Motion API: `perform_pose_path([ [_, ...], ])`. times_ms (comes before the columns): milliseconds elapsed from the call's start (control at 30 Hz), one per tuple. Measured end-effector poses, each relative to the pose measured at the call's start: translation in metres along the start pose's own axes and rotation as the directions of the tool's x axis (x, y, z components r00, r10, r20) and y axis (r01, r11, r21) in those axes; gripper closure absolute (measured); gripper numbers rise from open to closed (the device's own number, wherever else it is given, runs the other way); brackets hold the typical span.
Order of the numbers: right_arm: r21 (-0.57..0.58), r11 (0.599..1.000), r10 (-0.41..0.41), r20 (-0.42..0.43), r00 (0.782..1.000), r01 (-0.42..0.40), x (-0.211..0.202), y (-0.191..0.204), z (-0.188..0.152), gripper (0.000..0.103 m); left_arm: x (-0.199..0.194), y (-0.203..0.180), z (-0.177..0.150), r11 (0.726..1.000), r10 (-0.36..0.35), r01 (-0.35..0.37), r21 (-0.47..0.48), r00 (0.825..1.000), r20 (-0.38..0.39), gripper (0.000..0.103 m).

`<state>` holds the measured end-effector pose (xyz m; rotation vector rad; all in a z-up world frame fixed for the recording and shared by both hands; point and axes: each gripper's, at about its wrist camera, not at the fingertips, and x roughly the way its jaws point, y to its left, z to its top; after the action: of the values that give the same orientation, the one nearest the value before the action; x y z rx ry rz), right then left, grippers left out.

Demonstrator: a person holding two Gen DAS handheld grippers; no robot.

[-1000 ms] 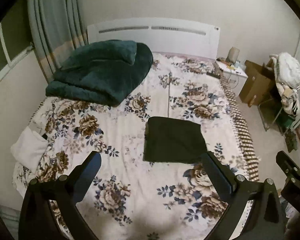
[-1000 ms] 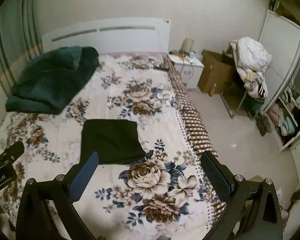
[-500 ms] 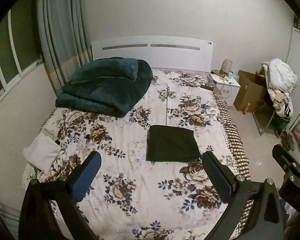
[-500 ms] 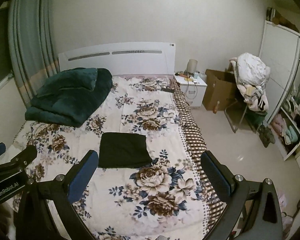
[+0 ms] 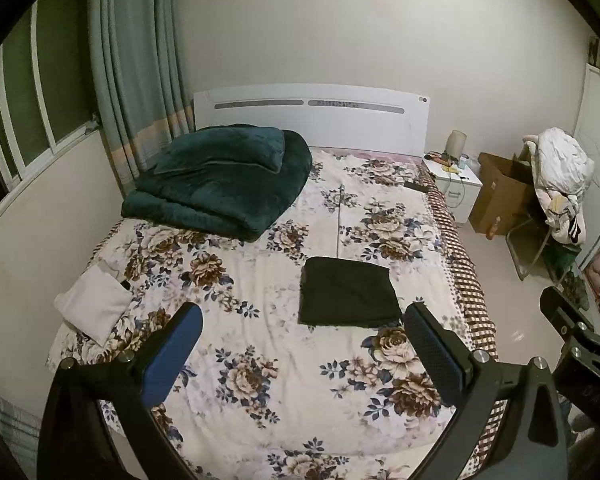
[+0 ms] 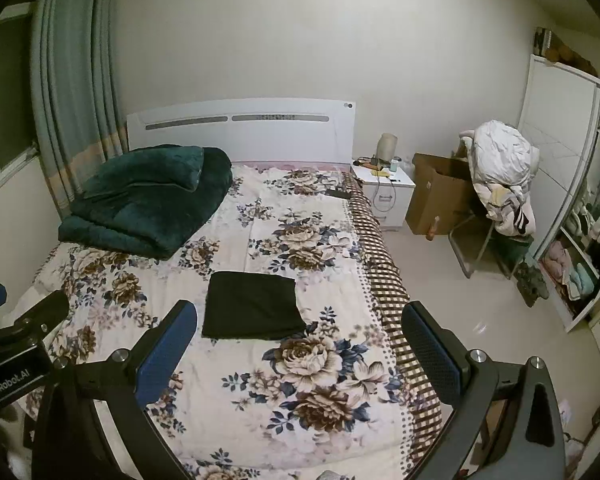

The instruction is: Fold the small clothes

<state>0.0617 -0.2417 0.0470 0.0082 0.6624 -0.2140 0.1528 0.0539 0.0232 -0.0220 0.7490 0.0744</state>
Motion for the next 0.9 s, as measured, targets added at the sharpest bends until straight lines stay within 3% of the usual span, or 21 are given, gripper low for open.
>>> perform_pose_path([
  [900, -0.005, 1.0, 0.015, -0.004, 1.0, -0.015, -0.002, -0.002, 0.018, 0.0, -0.011, -0.003, 0.003, 1.0, 0.002, -0.003, 0.004, 1.0, 0.015, 0.0],
])
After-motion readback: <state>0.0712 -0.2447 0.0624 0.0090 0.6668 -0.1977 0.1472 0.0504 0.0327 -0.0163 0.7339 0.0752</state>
